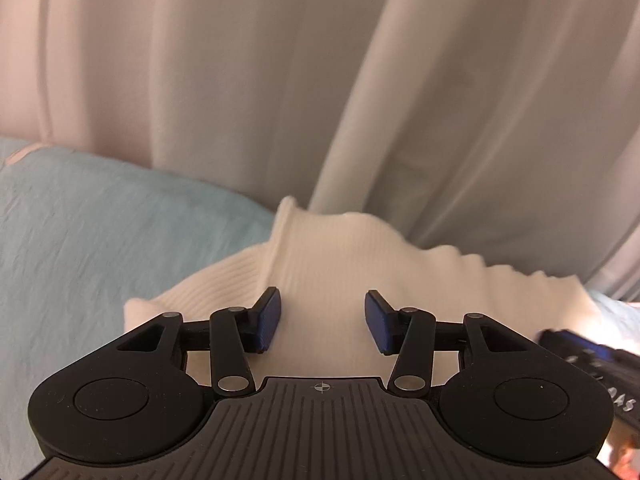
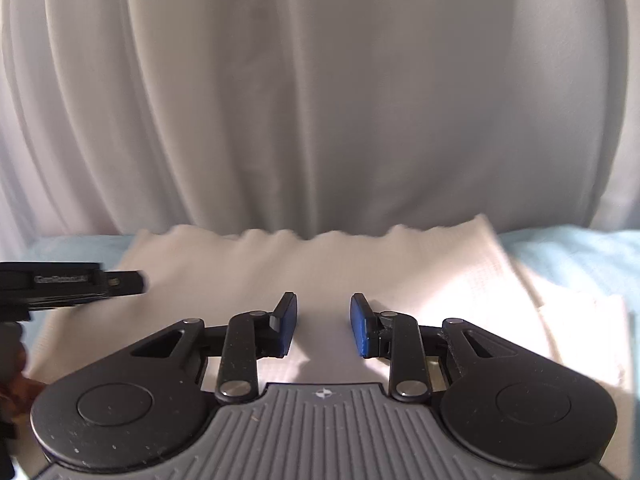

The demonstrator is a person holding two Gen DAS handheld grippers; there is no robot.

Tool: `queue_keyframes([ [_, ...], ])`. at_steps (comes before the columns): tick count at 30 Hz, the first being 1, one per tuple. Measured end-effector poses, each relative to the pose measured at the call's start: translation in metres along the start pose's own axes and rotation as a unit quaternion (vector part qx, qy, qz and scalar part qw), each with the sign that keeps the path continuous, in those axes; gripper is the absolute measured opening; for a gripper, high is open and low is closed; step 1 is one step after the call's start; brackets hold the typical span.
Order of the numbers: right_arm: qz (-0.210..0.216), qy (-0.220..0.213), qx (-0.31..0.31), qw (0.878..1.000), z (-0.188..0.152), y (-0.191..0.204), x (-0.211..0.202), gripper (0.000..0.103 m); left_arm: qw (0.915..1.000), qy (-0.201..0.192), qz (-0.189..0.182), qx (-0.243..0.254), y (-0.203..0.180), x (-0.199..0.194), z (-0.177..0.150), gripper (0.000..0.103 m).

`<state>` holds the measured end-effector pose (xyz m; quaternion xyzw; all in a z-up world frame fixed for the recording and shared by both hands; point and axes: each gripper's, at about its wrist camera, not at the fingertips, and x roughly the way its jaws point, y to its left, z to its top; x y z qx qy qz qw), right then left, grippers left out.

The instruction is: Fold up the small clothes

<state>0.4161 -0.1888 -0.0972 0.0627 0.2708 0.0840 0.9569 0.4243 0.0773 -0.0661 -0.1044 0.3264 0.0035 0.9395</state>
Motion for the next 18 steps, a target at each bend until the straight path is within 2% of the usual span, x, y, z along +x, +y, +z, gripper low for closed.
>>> queue_keyframes([
  [2,-0.013,-0.005,0.022,1.0,0.003,-0.027,-0.002,0.025,0.9999,-0.01,0.008,-0.006,0.004,-0.001,-0.004,0.045],
  [3,-0.02,-0.009,0.023,1.0,0.003,-0.035,-0.004,0.019,0.9999,-0.012,0.008,-0.006,0.005,-0.002,-0.005,0.044],
  [7,-0.042,-0.018,0.054,0.998,0.0,-0.064,-0.011,0.014,0.9996,-0.019,0.018,0.001,0.007,0.005,-0.001,0.044],
  [11,-0.058,-0.017,0.037,0.997,0.0,-0.057,-0.011,0.014,0.9995,-0.021,0.023,-0.002,0.008,0.008,-0.001,0.044],
  [13,-0.067,-0.015,0.026,0.997,0.001,-0.056,-0.014,0.014,0.9986,-0.013,0.051,-0.006,0.011,0.01,-0.001,0.049],
  [16,-0.067,-0.015,0.026,0.997,0.005,-0.057,-0.015,0.014,0.9979,-0.019,0.046,-0.042,0.024,0.006,-0.001,0.047],
  [18,-0.068,-0.014,0.024,0.997,0.006,-0.056,-0.016,0.014,0.9972,-0.026,0.062,-0.033,0.023,0.004,-0.003,0.047],
])
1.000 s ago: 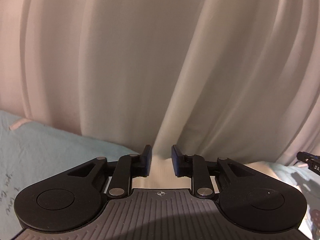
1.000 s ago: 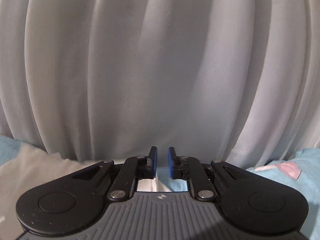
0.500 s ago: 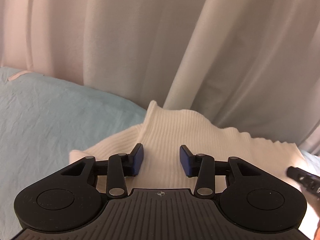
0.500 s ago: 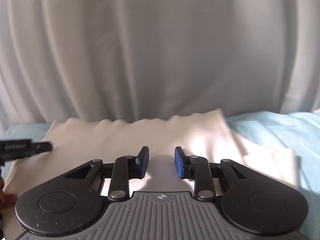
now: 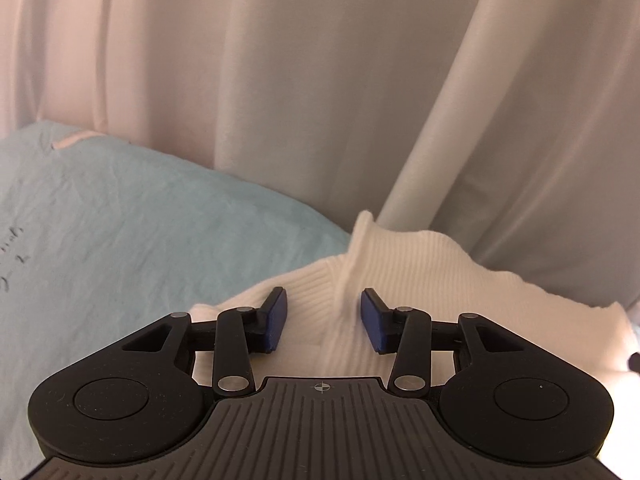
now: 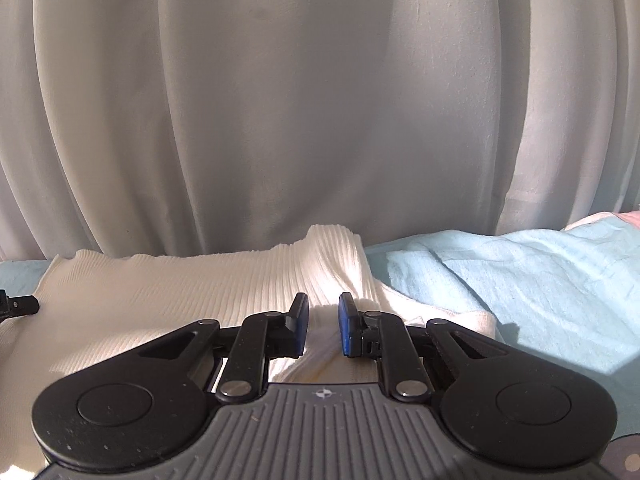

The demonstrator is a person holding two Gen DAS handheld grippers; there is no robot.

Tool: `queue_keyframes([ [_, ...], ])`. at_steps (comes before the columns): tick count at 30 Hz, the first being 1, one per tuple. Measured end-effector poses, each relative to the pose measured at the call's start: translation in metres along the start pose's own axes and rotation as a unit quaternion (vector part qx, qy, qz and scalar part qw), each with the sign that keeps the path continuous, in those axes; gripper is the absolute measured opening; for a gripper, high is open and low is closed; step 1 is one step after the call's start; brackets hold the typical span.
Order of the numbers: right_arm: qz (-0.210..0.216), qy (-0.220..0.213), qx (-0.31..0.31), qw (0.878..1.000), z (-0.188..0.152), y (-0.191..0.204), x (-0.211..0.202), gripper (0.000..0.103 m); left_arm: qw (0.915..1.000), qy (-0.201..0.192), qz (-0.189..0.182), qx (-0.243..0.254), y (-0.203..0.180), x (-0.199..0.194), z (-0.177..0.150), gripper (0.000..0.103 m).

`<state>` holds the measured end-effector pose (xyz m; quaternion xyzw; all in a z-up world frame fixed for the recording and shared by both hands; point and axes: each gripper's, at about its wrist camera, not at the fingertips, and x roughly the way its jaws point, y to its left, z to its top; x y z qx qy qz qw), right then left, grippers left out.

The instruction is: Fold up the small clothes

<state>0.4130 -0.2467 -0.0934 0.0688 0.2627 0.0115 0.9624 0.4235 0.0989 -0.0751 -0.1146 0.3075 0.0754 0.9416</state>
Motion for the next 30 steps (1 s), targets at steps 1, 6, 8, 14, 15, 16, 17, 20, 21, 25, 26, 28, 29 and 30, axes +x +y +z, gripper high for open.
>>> queue_keyframes([
  [1,-0.002,0.0,-0.002,1.0,0.0,0.001,-0.002,0.014,1.0,-0.002,0.005,-0.003,0.001,-0.001,-0.001,0.047],
  [6,-0.01,-0.003,-0.009,1.0,0.0,0.008,-0.008,0.014,0.9999,-0.002,0.01,-0.005,0.005,-0.005,-0.001,0.047],
  [8,-0.026,-0.01,-0.019,0.999,-0.001,0.013,-0.023,0.014,0.9998,0.001,0.009,-0.015,0.01,-0.011,-0.001,0.047],
  [14,0.014,-0.011,0.042,0.999,-0.022,0.001,-0.094,0.045,0.9994,0.008,-0.034,0.001,0.03,-0.058,-0.005,0.055],
  [15,0.027,-0.003,0.046,0.999,-0.029,0.0,-0.103,0.045,0.9989,0.007,-0.046,0.002,0.032,-0.069,-0.009,0.057],
  [16,0.034,0.001,0.041,0.999,-0.035,0.001,-0.111,0.045,0.998,0.012,-0.062,0.001,0.034,-0.078,-0.013,0.058],
  [17,0.037,0.001,0.03,0.999,-0.04,0.004,-0.118,0.045,0.9969,0.016,-0.077,-0.001,0.035,-0.084,-0.017,0.058],
  [20,0.019,0.005,-0.011,1.0,-0.055,0.012,-0.127,0.045,0.9939,0.035,-0.104,0.012,0.033,-0.095,-0.031,0.058],
  [21,0.021,0.014,-0.008,1.0,-0.056,0.011,-0.126,0.043,0.9934,0.041,-0.105,0.021,0.03,-0.095,-0.034,0.056],
  [25,0.036,0.032,0.016,0.999,-0.056,0.008,-0.127,0.013,0.9935,0.058,-0.096,0.021,0.03,-0.09,-0.036,0.04],
  [26,0.034,0.033,0.01,0.999,-0.055,0.009,-0.125,0.009,0.9932,0.061,-0.098,0.012,0.032,-0.089,-0.034,0.035],
  [28,0.031,0.031,0.007,0.999,-0.053,0.01,-0.126,0.008,0.9927,0.075,-0.094,-0.007,0.035,-0.083,-0.032,0.013],
  [29,0.024,0.03,0.002,0.999,-0.052,0.011,-0.126,0.008,0.9922,0.079,-0.095,-0.015,0.037,-0.081,-0.032,0.012],
  [30,0.008,0.027,-0.008,1.0,-0.051,0.012,-0.125,0.008,0.9914,0.081,-0.1,-0.026,0.04,-0.081,-0.031,0.01],
])
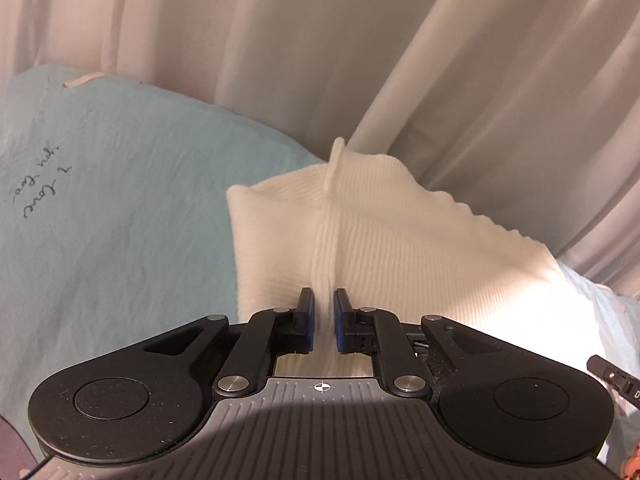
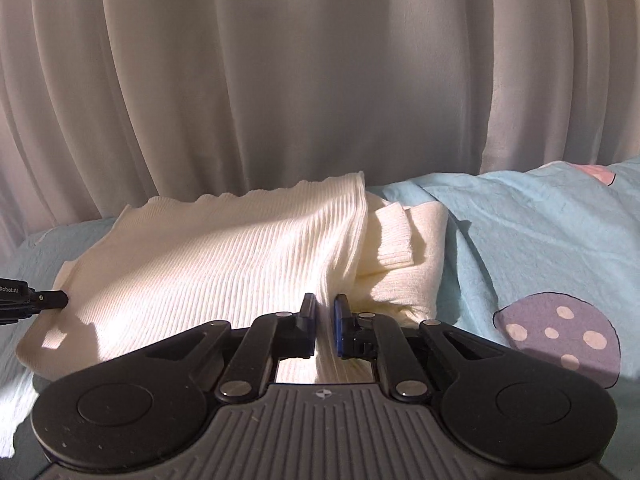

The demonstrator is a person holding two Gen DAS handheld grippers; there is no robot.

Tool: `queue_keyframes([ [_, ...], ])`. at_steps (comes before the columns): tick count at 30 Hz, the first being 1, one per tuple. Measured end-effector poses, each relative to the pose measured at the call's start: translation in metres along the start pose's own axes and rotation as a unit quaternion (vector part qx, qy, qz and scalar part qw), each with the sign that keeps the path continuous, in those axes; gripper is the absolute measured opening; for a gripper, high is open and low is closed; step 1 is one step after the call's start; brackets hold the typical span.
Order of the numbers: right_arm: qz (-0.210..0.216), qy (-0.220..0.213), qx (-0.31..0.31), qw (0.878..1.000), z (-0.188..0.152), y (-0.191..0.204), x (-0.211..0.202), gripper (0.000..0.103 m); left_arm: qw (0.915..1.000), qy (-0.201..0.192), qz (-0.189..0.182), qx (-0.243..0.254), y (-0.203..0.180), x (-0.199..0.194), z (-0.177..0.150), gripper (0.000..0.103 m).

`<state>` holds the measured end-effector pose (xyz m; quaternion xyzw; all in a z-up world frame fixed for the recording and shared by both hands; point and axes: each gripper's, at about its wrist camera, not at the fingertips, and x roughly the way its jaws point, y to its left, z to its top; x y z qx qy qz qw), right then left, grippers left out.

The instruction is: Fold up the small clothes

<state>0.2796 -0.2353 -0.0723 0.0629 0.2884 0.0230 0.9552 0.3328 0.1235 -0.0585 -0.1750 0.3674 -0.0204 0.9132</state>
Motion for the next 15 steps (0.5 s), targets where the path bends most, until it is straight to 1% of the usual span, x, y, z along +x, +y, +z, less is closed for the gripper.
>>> queue_keyframes([
  [1,-0.021,0.001,-0.01,1.0,0.0,0.001,0.001,0.007,1.0,-0.004,0.002,-0.004,0.002,-0.002,0.0,0.008],
  [2,-0.047,0.005,-0.019,0.999,-0.001,-0.001,0.004,0.007,0.9998,-0.012,0.014,-0.001,0.002,-0.004,0.0,0.008],
  [3,-0.058,0.015,-0.021,0.998,-0.002,-0.004,0.008,0.007,0.9993,-0.024,0.028,0.004,0.003,-0.007,0.0,0.008],
  [4,-0.057,0.029,-0.016,0.998,-0.004,-0.008,0.013,0.007,0.9986,-0.032,0.041,0.004,0.005,-0.008,-0.001,0.008],
  [5,-0.055,0.03,-0.015,0.998,-0.006,-0.01,0.014,0.008,0.9984,-0.03,0.048,0.0,0.008,-0.008,-0.001,0.007],
  [6,-0.051,0.028,-0.022,0.998,-0.006,-0.009,0.013,0.008,0.9986,-0.022,0.049,-0.006,0.011,-0.005,-0.001,0.007],
  [8,-0.028,0.022,-0.021,0.999,-0.003,-0.008,0.008,0.01,0.999,-0.02,0.039,0.01,0.009,-0.007,0.0,0.009],
  [9,-0.02,0.013,-0.012,1.0,-0.001,-0.009,0.004,0.013,0.9994,-0.016,0.024,0.021,0.006,-0.008,0.001,0.013],
  [10,-0.019,0.002,-0.003,1.0,0.001,-0.009,0.0,0.015,0.9996,-0.016,0.01,0.023,0.005,-0.011,0.003,0.021],
  [11,-0.02,-0.008,0.002,1.0,0.004,-0.008,-0.003,0.017,0.9995,-0.023,0.006,0.019,0.006,-0.013,0.005,0.029],
  [12,-0.019,-0.016,0.007,1.0,0.006,-0.008,-0.005,0.019,0.9993,-0.036,0.01,0.01,0.008,-0.017,0.008,0.051],
  [13,-0.012,-0.024,0.017,1.0,0.009,-0.007,-0.007,0.02,0.9988,-0.047,0.012,0.002,0.011,-0.018,0.01,0.058],
  [14,-0.002,-0.028,0.028,0.999,0.012,-0.005,-0.009,0.021,0.9985,-0.052,0.009,-0.01,0.016,-0.018,0.012,0.057],
  [15,0.008,-0.028,0.037,0.999,0.013,-0.004,-0.009,0.023,0.9988,-0.044,0.002,-0.022,0.02,-0.015,0.015,0.057],
])
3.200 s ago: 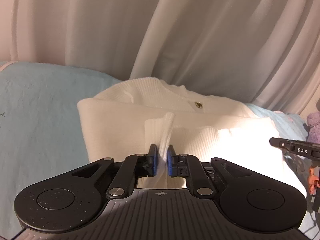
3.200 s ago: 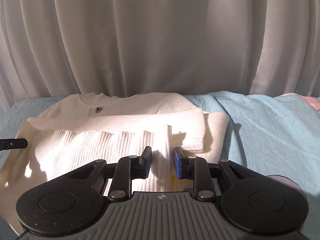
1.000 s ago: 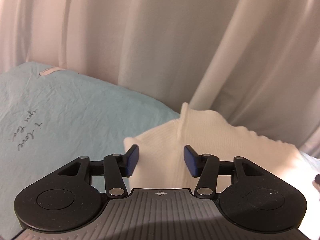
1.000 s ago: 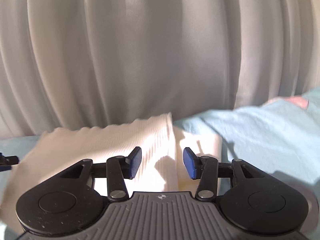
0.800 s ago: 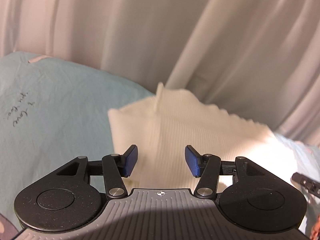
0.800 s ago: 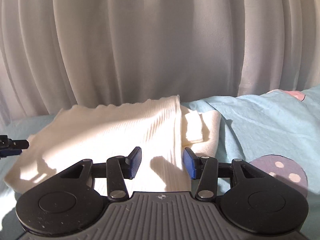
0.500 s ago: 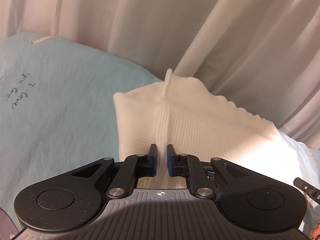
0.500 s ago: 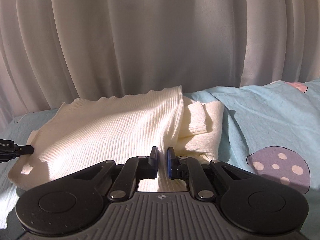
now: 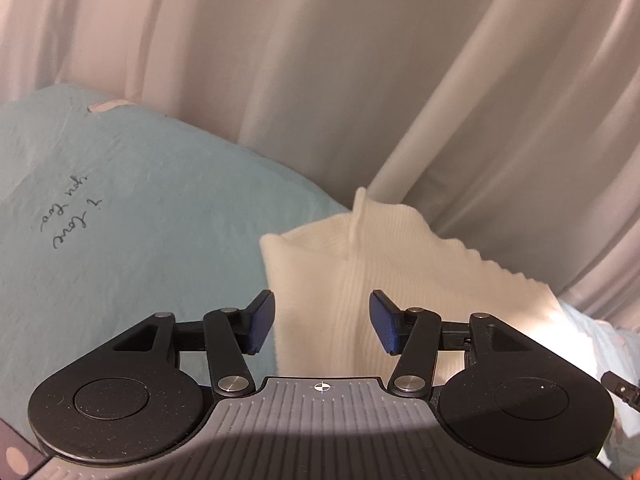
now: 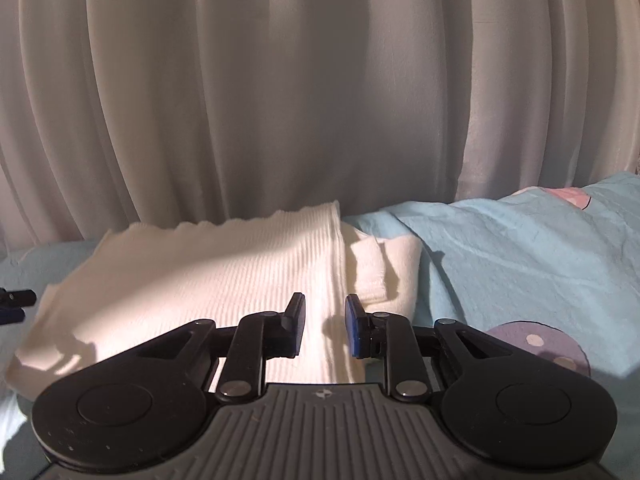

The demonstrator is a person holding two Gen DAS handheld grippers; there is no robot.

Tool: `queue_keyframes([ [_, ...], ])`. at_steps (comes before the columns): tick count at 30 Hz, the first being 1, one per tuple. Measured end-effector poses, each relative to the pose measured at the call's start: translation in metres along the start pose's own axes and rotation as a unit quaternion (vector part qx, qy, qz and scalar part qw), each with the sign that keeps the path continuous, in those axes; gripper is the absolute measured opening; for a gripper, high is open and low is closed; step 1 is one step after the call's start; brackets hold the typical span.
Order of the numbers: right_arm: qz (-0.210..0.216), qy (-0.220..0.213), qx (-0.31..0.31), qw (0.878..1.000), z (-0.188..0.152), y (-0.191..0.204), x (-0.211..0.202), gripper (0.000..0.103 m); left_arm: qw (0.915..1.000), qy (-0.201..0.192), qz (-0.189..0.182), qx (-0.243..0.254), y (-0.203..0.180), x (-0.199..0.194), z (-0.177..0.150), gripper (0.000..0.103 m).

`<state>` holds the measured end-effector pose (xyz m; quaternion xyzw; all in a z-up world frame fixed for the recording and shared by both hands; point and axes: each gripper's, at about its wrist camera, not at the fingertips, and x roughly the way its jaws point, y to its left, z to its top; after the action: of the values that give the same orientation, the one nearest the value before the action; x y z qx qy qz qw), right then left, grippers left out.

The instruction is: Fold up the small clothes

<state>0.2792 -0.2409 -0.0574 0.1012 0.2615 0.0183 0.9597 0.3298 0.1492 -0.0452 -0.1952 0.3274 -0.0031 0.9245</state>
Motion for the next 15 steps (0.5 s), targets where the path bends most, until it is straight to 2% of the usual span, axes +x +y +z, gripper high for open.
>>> queue_keyframes([
  [3,0.029,0.016,0.002,0.999,-0.001,0.019,0.006,0.023,0.9991,0.034,-0.013,-0.02,0.007,0.016,0.004,0.058],
  [6,0.054,0.031,-0.023,0.998,-0.009,0.049,0.013,0.023,0.9978,0.049,-0.013,-0.041,0.012,0.029,0.004,0.059],
  [9,0.087,0.042,-0.043,0.994,-0.016,0.079,0.02,0.023,0.9965,0.037,-0.028,-0.07,0.014,0.03,0.002,0.067],
  [11,0.104,0.045,-0.058,0.992,-0.022,0.096,0.023,0.02,0.9961,0.041,-0.038,-0.068,0.012,0.031,0.002,0.068],
  [12,0.114,0.047,-0.063,0.99,-0.025,0.104,0.025,0.016,0.9962,0.043,-0.043,-0.063,0.01,0.032,0.002,0.067],
  [13,0.121,0.05,-0.068,0.989,-0.027,0.11,0.027,0.015,0.9962,0.046,-0.044,-0.059,0.009,0.033,0.002,0.058],
  [15,0.125,0.059,-0.081,0.987,-0.033,0.122,0.033,0.015,0.9958,0.052,-0.044,-0.061,0.009,0.034,0.003,0.049],
])
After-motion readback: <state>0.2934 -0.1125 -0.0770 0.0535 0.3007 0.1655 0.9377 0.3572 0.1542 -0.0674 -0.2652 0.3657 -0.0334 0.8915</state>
